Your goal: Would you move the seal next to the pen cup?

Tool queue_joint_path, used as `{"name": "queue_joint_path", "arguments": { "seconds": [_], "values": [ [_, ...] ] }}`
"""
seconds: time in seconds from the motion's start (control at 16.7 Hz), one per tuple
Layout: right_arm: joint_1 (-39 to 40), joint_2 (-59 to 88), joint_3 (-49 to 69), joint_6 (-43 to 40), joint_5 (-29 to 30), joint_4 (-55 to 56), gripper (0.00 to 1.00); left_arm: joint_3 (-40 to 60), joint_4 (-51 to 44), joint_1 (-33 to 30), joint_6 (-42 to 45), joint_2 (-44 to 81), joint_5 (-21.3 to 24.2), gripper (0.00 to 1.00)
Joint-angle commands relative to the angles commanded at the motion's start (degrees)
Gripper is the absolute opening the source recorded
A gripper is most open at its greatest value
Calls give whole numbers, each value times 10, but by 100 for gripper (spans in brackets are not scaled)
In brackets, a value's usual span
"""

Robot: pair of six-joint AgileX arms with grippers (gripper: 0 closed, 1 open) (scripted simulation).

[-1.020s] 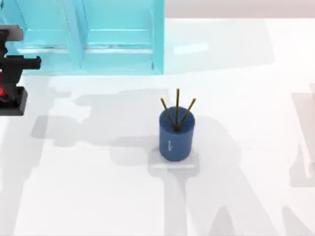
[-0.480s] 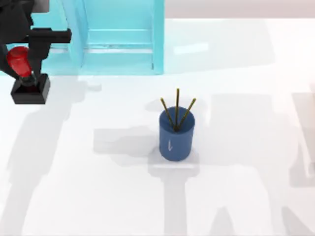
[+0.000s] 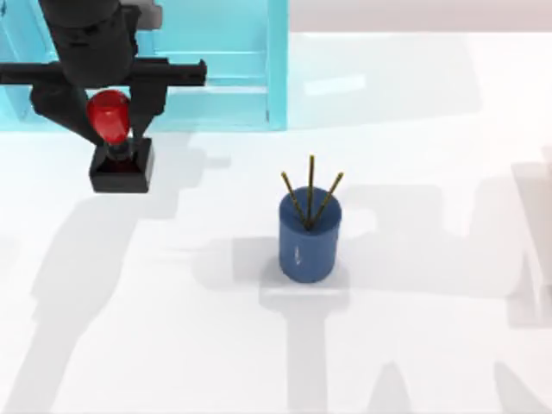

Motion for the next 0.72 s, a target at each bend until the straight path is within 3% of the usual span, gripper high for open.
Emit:
{"name": "queue_joint_path", "arguments": {
  "seconds": [0.36, 0.72],
  "values": [
    [0, 0, 0, 0, 0, 0, 100, -12, 19, -145, -149, -12, -10, 0],
    [0, 0, 0, 0, 0, 0, 100, -13, 21, -158, -163, -12, -11, 0]
  ]
}}
